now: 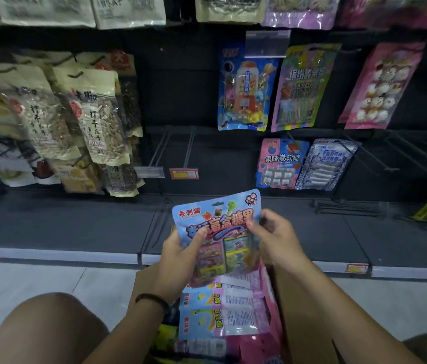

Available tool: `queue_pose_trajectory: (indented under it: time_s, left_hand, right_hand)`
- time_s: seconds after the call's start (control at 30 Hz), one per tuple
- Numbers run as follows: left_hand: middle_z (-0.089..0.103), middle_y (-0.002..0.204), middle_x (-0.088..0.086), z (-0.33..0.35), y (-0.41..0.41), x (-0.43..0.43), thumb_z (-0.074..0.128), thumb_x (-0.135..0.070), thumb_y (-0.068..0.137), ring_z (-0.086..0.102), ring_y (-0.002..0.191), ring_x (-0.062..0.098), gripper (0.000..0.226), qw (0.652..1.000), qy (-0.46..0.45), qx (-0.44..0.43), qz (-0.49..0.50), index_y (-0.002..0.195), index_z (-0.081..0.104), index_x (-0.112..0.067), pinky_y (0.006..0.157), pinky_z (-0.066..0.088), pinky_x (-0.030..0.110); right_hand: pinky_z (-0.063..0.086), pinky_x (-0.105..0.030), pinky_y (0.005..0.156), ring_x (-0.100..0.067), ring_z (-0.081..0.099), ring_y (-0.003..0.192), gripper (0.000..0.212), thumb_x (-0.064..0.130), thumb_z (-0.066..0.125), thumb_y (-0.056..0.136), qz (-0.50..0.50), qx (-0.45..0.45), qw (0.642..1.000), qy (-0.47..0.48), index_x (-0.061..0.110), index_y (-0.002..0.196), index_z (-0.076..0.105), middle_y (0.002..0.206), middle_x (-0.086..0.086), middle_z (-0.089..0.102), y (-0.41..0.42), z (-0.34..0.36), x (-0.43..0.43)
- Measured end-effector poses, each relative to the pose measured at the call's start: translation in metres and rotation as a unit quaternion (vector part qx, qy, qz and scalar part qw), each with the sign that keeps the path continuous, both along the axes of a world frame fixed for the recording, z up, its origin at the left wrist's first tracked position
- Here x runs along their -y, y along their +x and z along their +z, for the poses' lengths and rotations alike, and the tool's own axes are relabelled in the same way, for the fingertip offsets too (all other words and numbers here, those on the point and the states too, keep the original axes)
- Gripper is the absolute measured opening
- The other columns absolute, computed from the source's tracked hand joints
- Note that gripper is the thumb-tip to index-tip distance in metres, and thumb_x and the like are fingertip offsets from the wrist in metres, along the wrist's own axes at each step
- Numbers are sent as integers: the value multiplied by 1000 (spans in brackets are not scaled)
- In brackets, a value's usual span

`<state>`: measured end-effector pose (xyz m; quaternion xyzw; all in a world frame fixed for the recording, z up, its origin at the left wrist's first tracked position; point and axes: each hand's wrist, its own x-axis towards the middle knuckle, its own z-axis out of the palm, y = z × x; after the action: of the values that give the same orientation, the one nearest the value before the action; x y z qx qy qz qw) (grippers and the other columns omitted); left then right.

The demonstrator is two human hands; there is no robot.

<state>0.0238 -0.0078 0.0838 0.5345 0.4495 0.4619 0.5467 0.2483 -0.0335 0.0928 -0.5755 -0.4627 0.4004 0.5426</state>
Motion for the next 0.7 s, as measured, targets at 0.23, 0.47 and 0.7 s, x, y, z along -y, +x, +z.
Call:
queue_pose_trajectory:
  time_s: [0.23, 0.47, 0.7]
  left_hand:
    - [79, 122, -2, 22, 12, -11, 64, -32, 105, 75, 114, 22, 25, 1000, -9, 12, -13, 127, 71, -24, 101, 58, 53]
    - [77, 117, -8, 94, 48, -18, 73, -28, 99, 77, 107, 15, 35, 994, 105, 33, 17, 127, 52, -30, 93, 62, 47]
    - [58, 125, 5, 192, 106, -26, 75, -14, 97, 73, 104, 8, 52, 967, 255, 15, -9, 122, 32, -31, 83, 64, 30]
  right_hand:
    - [63, -57, 83, -21, 78, 92, 24, 16, 76, 97, -110, 22, 992, 53, 32, 114, 69, 98, -2, 79, -9, 16, 6]
    - [51, -27, 97, 1, 56, 116, 82, 29, 81, 92, -94, 247, 955, 138, 61, 153, 36, 128, 24, 48, 15, 84, 23]
    - [34, 8, 85, 29, 39, 115, 81, 25, 84, 90, -174, 240, 937, 185, 50, 154, 43, 132, 16, 44, 62, 175, 23]
